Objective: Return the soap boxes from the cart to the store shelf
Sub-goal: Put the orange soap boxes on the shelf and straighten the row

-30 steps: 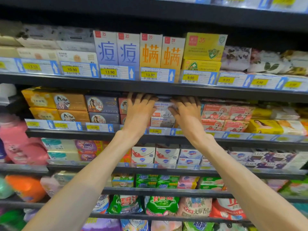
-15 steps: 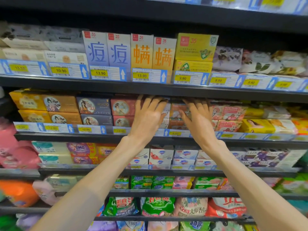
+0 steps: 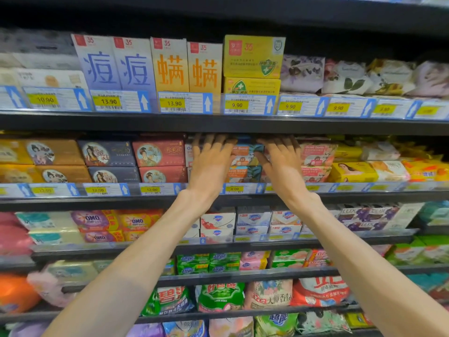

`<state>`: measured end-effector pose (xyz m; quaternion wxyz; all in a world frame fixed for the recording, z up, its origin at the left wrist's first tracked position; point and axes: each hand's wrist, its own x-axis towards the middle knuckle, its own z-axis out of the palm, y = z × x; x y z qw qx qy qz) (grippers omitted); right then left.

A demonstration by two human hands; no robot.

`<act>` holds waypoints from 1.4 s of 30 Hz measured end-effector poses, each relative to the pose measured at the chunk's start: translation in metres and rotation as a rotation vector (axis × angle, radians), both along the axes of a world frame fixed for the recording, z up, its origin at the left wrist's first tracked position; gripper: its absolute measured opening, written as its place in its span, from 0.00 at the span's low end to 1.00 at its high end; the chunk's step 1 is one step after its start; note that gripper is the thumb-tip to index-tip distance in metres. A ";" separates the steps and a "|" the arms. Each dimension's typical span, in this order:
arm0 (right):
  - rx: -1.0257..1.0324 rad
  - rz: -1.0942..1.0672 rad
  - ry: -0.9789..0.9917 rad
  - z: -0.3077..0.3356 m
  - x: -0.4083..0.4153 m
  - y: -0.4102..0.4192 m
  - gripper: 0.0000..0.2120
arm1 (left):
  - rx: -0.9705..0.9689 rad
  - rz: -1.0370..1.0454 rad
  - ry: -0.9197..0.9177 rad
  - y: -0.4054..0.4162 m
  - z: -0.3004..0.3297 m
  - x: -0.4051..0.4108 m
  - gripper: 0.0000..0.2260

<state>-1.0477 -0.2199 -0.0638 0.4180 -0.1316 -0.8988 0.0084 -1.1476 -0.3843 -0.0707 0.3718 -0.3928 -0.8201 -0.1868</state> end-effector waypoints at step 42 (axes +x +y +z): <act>0.150 0.159 -0.070 -0.056 0.036 -0.050 0.16 | 0.005 0.057 -0.088 -0.083 -0.062 0.033 0.17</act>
